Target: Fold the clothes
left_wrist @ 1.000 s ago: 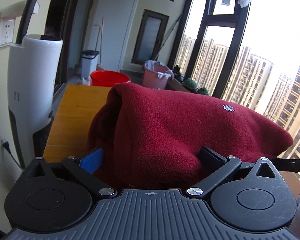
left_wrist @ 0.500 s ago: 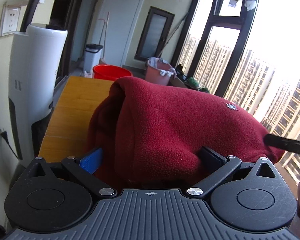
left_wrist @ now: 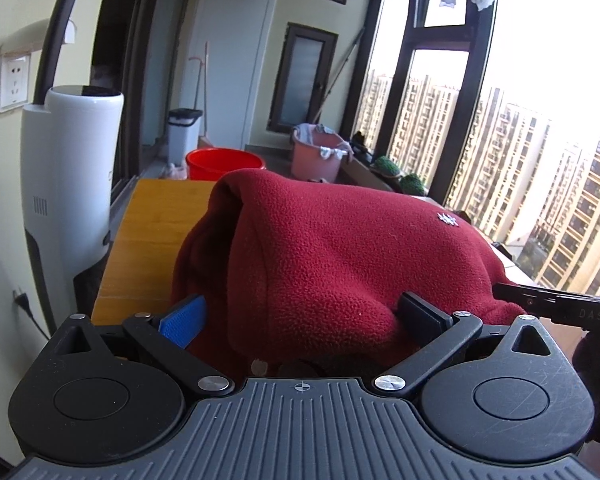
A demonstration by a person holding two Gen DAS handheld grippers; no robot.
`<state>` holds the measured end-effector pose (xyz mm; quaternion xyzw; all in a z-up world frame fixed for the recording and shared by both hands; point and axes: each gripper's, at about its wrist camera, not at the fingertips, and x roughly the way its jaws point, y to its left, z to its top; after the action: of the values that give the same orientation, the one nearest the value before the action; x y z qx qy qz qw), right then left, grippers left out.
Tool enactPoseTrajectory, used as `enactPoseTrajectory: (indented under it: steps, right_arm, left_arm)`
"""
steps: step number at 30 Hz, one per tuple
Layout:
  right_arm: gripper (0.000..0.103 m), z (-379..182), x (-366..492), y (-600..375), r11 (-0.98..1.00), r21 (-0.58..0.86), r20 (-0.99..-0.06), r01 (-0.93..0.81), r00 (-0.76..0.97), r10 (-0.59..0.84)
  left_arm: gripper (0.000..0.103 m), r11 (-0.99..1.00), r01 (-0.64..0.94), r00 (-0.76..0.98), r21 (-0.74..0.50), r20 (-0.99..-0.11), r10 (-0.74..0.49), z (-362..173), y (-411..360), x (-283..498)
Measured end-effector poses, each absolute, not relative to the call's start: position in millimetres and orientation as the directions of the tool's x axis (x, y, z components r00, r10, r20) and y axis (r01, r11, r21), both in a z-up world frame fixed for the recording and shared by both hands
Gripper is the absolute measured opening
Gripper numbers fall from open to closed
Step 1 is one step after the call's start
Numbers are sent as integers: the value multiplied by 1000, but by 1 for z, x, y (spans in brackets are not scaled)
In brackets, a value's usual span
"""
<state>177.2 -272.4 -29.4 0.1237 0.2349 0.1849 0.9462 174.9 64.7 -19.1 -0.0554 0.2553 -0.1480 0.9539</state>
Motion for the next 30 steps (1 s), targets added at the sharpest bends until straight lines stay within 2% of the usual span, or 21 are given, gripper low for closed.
enactPoseTrajectory:
  steps: [3, 6, 8, 10, 16, 18, 19, 23, 27, 30]
  right_arm:
    - [60, -30, 178, -273, 899, 326, -396, -292, 821, 411]
    - [61, -30, 177, -272, 901, 323, -395, -289, 824, 406]
    - [62, -30, 177, -271, 902, 322, -394, -287, 825, 404]
    - [64, -30, 177, -270, 904, 318, -393, -287, 827, 401]
    - [67, -31, 175, -268, 908, 303, -377, -290, 839, 393]
    - [71, -32, 174, -268, 920, 277, -375, -278, 850, 370]
    - [77, -32, 175, -269, 927, 263, -377, -266, 857, 353]
    - [93, -34, 192, -286, 935, 284, -394, -211, 864, 315]
    - [100, -37, 217, -300, 933, 319, -414, -167, 861, 296]
    - [102, -36, 237, -301, 945, 286, -424, -157, 864, 271]
  left_arm:
    - [103, 953, 253, 832, -167, -466, -302, -17, 64, 172]
    - [103, 957, 255, 864, -140, -412, -291, -4, 63, 158]
    - [103, 948, 279, 877, -152, -361, -316, 7, 64, 147]
    - [103, 928, 320, 859, -192, -354, -370, 11, 64, 146]
    - [103, 897, 380, 770, -226, -460, -442, -25, 43, 173]
    - [103, 883, 383, 752, -272, -463, -469, -31, 42, 184]
    - [103, 878, 385, 748, -284, -461, -477, -31, 41, 188]
    - [103, 871, 403, 743, -281, -455, -490, -35, 31, 208]
    - [103, 868, 397, 747, -298, -445, -494, -40, 20, 227]
    - [103, 874, 386, 756, -297, -442, -484, -43, 15, 238]
